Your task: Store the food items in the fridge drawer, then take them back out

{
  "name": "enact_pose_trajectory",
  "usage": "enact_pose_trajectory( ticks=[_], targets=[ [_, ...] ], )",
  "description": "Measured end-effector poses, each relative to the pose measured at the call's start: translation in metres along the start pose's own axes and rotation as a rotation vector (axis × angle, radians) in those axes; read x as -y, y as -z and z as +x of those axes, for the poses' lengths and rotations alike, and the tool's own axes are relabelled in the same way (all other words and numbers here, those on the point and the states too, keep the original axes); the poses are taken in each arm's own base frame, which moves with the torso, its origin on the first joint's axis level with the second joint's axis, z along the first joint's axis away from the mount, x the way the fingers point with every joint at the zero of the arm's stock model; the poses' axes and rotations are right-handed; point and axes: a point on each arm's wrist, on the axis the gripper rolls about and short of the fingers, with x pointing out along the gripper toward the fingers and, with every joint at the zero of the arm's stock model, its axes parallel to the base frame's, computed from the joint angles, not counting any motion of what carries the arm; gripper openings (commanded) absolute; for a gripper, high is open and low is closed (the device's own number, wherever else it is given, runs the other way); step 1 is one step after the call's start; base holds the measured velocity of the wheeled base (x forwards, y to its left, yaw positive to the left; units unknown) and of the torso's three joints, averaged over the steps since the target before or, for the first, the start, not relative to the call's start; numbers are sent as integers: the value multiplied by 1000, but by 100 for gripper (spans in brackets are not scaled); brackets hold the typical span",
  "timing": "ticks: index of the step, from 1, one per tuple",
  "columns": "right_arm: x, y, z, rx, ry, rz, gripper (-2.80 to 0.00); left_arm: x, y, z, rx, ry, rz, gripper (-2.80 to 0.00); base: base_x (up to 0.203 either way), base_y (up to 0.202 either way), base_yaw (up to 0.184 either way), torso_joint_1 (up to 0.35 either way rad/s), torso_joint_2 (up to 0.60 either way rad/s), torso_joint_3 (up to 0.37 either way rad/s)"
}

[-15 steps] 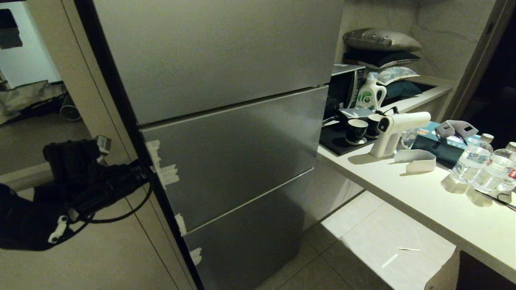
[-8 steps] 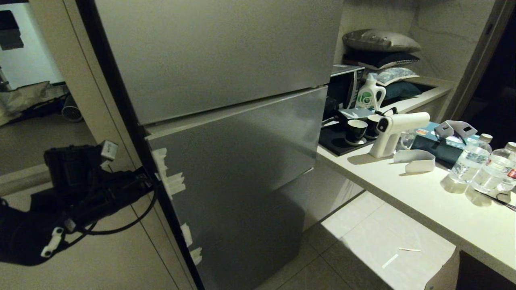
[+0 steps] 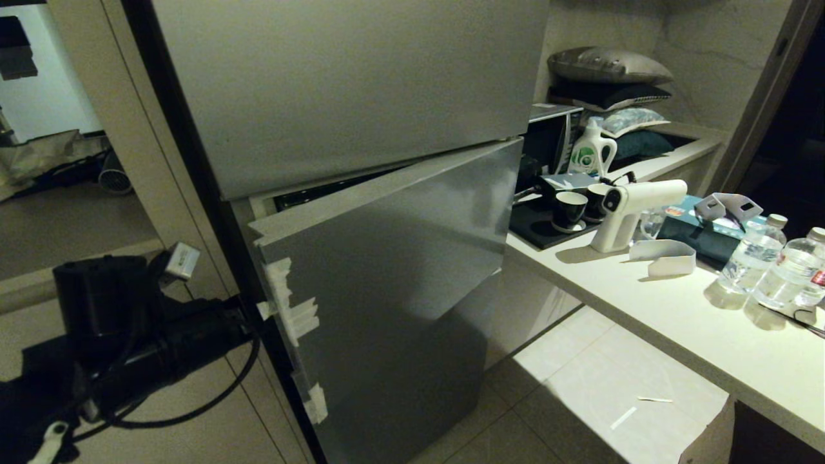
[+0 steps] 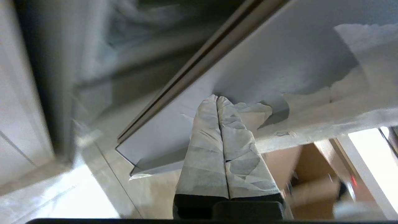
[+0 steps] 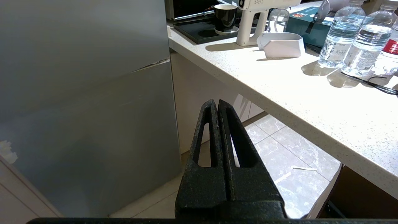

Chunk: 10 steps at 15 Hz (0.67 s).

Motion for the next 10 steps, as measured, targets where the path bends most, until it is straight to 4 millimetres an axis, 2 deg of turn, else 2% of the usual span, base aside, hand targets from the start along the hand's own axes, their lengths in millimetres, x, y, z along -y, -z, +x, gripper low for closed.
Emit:
enact_pose_trajectory(
  ticks=[4,6,8,10],
  targets=[
    [0,0,0,0,0,0,-280,32,21,-29,-20,110,51,-280,0,0,0,0,0,0],
    [0,0,0,0,0,-1,-280,50,32,-51,-32,208,79,-280,0,0,0,0,0,0],
    [0,0,0,0,0,0,-280,59,40,-74,-36,292,98,-280,0,0,0,0,0,0],
    [0,0,0,0,0,0,-280,57,45,-95,-25,335,104,-280,0,0,0,0,0,0]
  ],
)
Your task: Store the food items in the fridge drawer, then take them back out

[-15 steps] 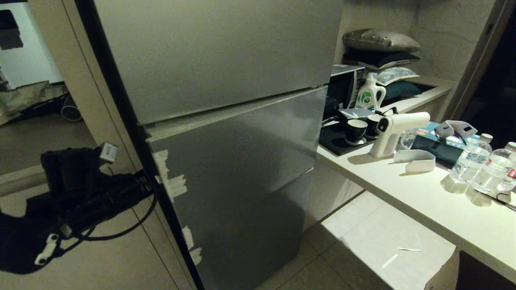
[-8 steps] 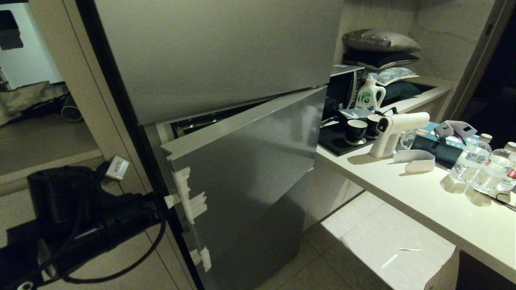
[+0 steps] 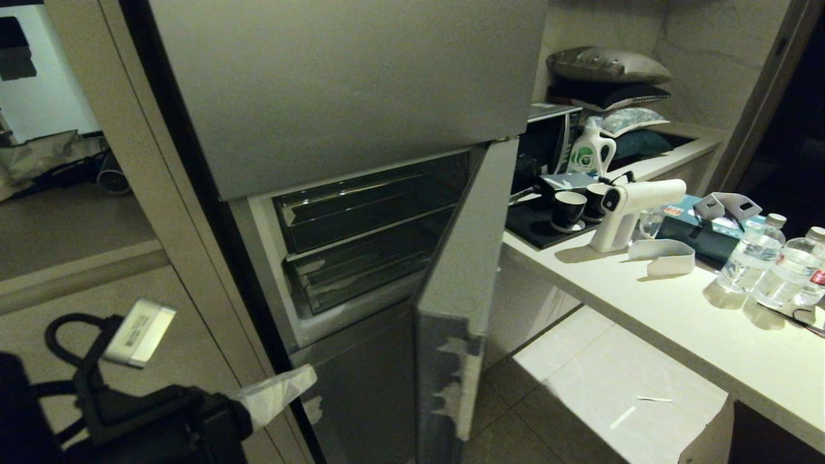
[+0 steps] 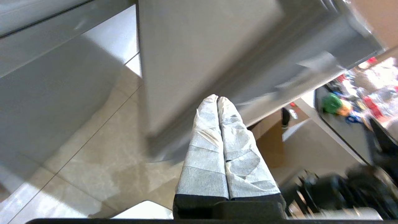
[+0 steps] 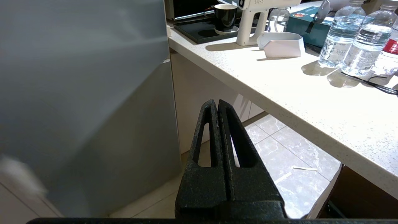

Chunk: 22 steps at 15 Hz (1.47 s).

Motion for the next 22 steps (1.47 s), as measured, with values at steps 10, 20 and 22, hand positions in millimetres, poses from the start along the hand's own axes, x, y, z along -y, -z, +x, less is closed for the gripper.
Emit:
enact_pose_trajectory(
  ticks=[10,20,22],
  targets=[
    [0,0,0,1,-2,-10,-280,17,-36,-115,221,-260,186,-280,0,0,0,0,0,0],
    [0,0,0,1,-2,-6,-280,-24,50,-151,180,-835,270,-280,0,0,0,0,0,0],
    [0,0,0,0,-1,-5,-280,-36,77,-145,118,-749,329,-280,0,0,0,0,0,0]
  ],
)
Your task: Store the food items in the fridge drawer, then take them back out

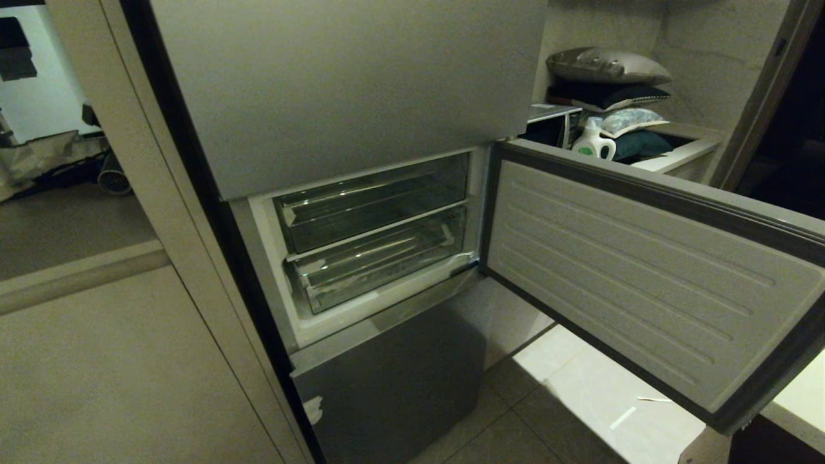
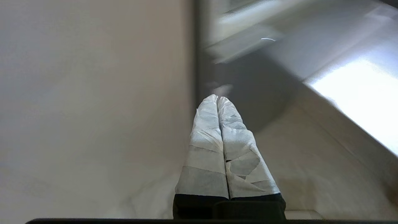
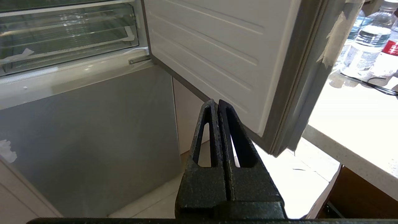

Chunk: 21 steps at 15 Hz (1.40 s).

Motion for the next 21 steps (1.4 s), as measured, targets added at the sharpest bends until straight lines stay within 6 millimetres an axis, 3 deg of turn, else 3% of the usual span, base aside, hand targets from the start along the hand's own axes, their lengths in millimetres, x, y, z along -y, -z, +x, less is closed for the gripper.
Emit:
enact_pose_trajectory(
  ticks=[2,5,10,14,21],
  targets=[
    [0,0,0,0,1,3,-280,2,10,1,18,69,38,-280,0,0,0,0,0,0],
    [0,0,0,-1,0,2,-280,1,17,-4,-10,-26,70,-280,0,0,0,0,0,0],
    [0,0,0,-1,2,3,-280,3,28,-17,170,75,109,-280,0,0,0,0,0,0],
    [0,0,0,0,2,4,-280,2,32,-19,215,85,59,-280,0,0,0,0,0,0],
    [0,0,0,-1,2,4,-280,2,33,-19,222,74,49,-280,0,-8,155,2,3,0]
  ],
)
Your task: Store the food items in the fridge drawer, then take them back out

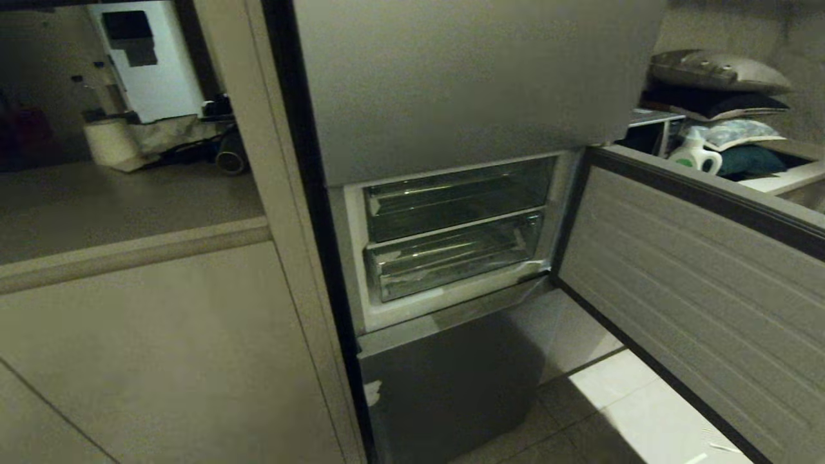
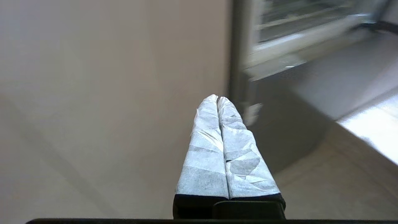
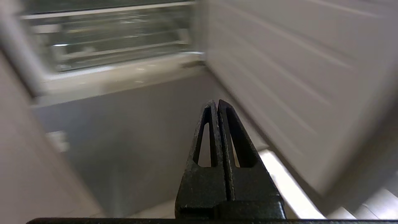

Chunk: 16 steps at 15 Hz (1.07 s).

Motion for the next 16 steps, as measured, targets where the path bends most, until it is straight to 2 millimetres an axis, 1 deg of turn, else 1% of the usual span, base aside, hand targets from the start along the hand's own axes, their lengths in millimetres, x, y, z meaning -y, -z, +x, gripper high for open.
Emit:
enact_pose_trajectory(
  ticks=[11,12,16],
  targets=[
    [0,0,0,0,0,0,-280,0,0,0,-1,0,0,-280,2,-8,171,5,1,2],
    [0,0,0,0,0,0,-280,0,0,0,-1,0,0,-280,6,4,98,0,-1,7],
    [0,0,0,0,0,0,-280,0,0,0,0,0,0,-280,0,0,0,0,0,0]
  ],
)
